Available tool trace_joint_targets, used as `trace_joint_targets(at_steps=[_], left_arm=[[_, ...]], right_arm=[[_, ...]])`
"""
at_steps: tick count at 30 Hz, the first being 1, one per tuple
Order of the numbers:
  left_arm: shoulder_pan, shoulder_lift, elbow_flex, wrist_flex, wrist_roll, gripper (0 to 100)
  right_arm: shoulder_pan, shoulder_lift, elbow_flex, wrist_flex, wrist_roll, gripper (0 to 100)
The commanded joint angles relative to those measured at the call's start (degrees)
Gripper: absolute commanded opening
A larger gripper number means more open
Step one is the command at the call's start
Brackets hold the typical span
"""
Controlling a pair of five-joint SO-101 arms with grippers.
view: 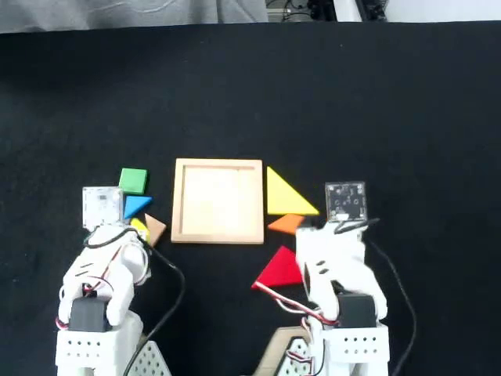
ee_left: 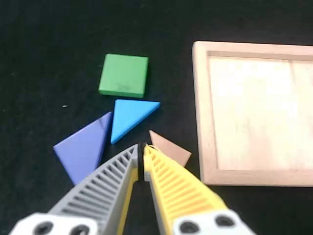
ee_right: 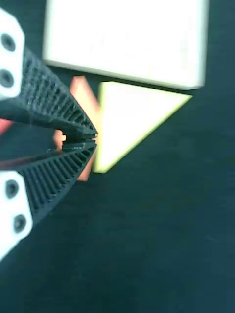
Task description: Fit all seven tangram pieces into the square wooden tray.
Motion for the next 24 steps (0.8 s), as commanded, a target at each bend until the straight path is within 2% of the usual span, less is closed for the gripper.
trace_joint_targets(at_steps=[1, 4, 7, 9, 12, 19, 21, 24], left_arm=[[1.3, -0.3, 1.1, 1.8, 0.1, 3], [-0.7, -0.3, 0.8, 1.1, 0.1, 3], [-10.1, -0.4, 0.7, -0.7, 0.1, 3], [-14.0, -0.4, 1.0, -3.7, 0.1, 3], [-13.3, -0.4, 1.0, -3.6, 0.1, 3], [-11.7, -0.4, 1.0, -2.8, 0.0, 3], [-11.7, -0.3, 1.0, -2.6, -1.5, 3], [-11.7, -0.3, 1.0, -1.9, -7.3, 3]], right_arm=[[0.6, -5.3, 0.0, -6.9, 0.4, 1.1], [0.6, -5.1, 0.0, -5.2, 0.6, 1.1], [0.6, -5.2, 0.0, -3.6, 0.7, 1.1], [0.5, -5.3, 0.0, -3.8, 0.7, 1.1], [-2.0, -5.3, 0.0, -6.9, 0.7, 1.1], [-16.4, -4.9, 0.0, -24.3, 0.4, 1.2], [-16.1, -4.9, 0.0, -23.2, 0.4, 1.2], [-14.9, -4.9, 0.0, -16.1, 0.6, 1.2]])
